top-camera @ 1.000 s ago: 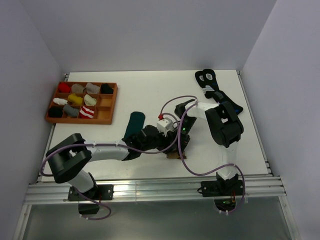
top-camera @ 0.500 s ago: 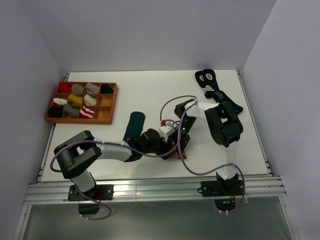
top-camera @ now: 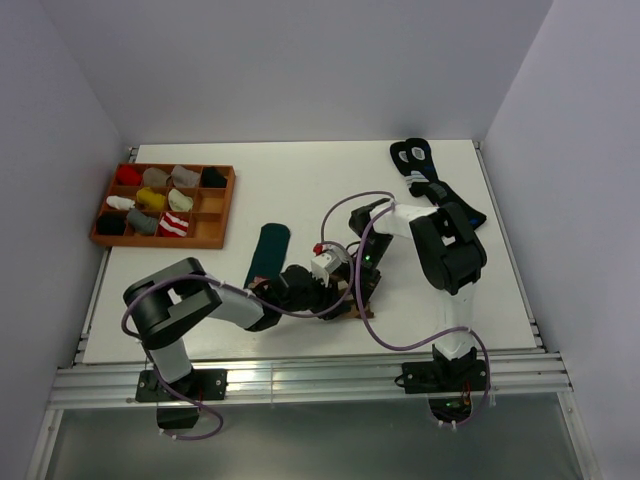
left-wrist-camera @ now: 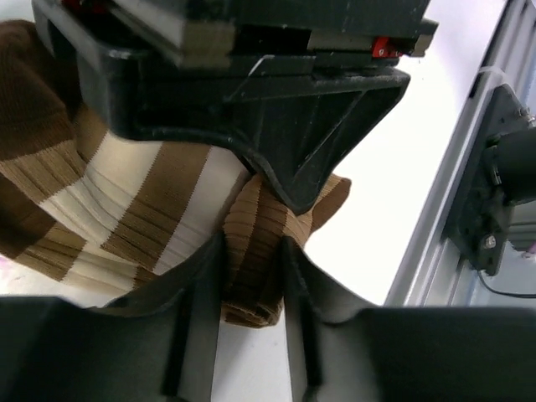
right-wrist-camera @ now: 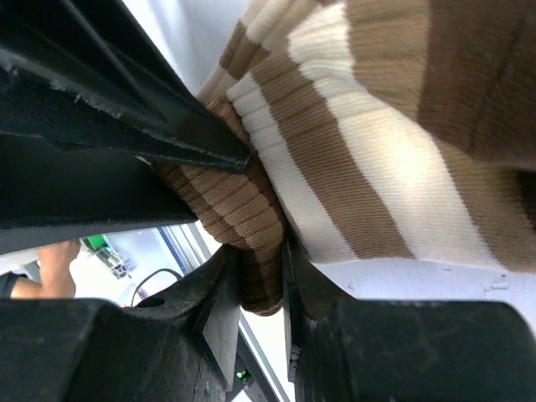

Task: Roll the socks
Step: Roll the sock at the center of the board.

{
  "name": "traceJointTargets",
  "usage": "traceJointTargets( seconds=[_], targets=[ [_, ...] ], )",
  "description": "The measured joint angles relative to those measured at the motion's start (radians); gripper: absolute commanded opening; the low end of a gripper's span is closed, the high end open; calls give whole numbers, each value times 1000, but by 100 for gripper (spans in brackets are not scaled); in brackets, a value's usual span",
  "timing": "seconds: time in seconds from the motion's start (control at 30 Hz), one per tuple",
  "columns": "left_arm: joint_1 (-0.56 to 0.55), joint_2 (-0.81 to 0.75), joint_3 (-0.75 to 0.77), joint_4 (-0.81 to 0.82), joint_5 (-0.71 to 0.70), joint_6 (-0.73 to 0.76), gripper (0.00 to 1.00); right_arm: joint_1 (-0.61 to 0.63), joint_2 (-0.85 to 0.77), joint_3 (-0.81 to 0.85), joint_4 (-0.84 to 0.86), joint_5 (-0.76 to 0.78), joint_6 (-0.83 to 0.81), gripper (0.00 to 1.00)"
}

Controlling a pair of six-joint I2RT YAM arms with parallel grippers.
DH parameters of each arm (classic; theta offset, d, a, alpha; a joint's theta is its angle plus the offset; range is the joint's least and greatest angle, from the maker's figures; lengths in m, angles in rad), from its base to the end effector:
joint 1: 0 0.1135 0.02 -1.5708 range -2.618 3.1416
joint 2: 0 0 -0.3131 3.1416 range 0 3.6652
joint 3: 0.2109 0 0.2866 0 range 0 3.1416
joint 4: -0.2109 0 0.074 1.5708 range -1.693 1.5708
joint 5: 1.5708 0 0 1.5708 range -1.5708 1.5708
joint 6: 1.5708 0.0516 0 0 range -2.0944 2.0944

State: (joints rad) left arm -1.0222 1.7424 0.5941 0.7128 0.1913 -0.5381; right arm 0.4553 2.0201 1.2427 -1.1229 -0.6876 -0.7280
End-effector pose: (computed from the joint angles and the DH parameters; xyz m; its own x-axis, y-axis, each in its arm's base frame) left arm 0.1773 -0.3090 0.1384 -0.6643 0.1221 -0.7374 0.6838 0.4978 -0.5335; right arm 0.3098 0.1881 0.1340 -0.5310 -0.8325 -0.1580 -0.6814 0.3087 0.6636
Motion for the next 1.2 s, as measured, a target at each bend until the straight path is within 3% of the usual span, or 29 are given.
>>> traceJointTargets(
  seconds=[0.13,0.2,0.4,0.77,0.93,1.2],
  targets=[
    [5,31,-41,122,19,-57,9,-2,-22,-26,27,10,42,17],
    [6,53,-66,198,24,-89,1,-3,-46,-52,53,15,67,26],
    [6,118,-126,397,23,-177,0,-7,-107,-95,116,42,118,49],
    [-34,136,-154,460,44,-234,0,-140,-82,115,203,71,158,54],
    [-40,136,-157,462,56,-235,0,-138,-2,213,189,58,152,57],
    [-41,136,-156,459,75,-235,0,-80,36,204,139,31,92,61]
  ],
)
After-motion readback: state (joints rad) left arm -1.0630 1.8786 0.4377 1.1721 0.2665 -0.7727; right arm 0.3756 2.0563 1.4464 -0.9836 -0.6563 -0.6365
